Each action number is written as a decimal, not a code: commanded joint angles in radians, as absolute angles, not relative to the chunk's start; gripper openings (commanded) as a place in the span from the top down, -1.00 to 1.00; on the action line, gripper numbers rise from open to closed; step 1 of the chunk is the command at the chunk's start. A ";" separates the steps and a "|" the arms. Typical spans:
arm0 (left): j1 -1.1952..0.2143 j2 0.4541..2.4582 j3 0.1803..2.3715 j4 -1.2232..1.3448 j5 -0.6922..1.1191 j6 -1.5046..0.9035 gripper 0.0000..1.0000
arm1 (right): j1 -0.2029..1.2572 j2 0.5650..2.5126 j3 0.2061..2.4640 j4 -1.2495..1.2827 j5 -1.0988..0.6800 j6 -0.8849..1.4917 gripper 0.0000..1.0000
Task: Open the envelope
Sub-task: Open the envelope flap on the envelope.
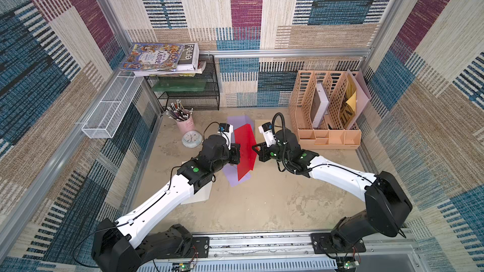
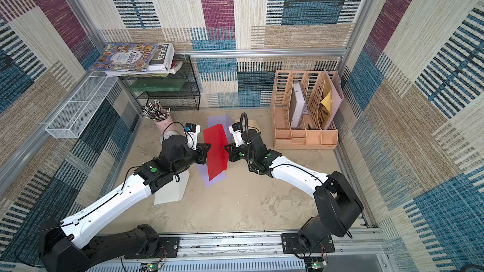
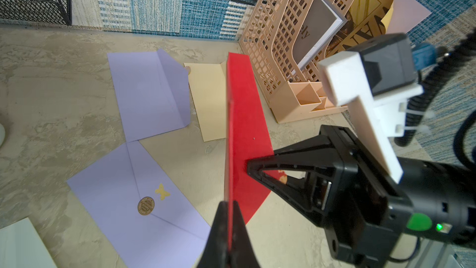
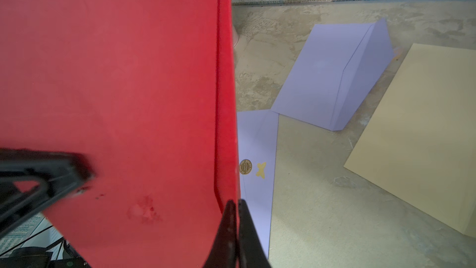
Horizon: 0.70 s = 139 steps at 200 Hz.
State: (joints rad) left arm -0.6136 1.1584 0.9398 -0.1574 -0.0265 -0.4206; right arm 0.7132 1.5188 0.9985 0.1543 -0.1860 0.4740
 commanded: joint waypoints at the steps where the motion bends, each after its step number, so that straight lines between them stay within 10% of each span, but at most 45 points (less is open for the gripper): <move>1: -0.604 1.154 0.933 -0.124 0.002 -0.438 1.00 | 0.713 1.520 1.003 0.190 -0.199 0.465 0.96; 61: -0.581 1.158 0.938 -0.173 -0.038 -0.433 1.00 | 0.703 1.509 0.990 0.202 -0.241 0.465 1.00; 139: -0.489 1.262 0.949 -0.165 0.029 -0.444 0.22 | 0.646 1.425 0.931 0.242 -0.469 0.484 1.00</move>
State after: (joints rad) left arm -0.5003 1.2316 0.9367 -0.1814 -0.0048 -0.4385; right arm 0.6556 1.4563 0.9421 0.1860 -0.3573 0.4778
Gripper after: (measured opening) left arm 0.321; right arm 0.053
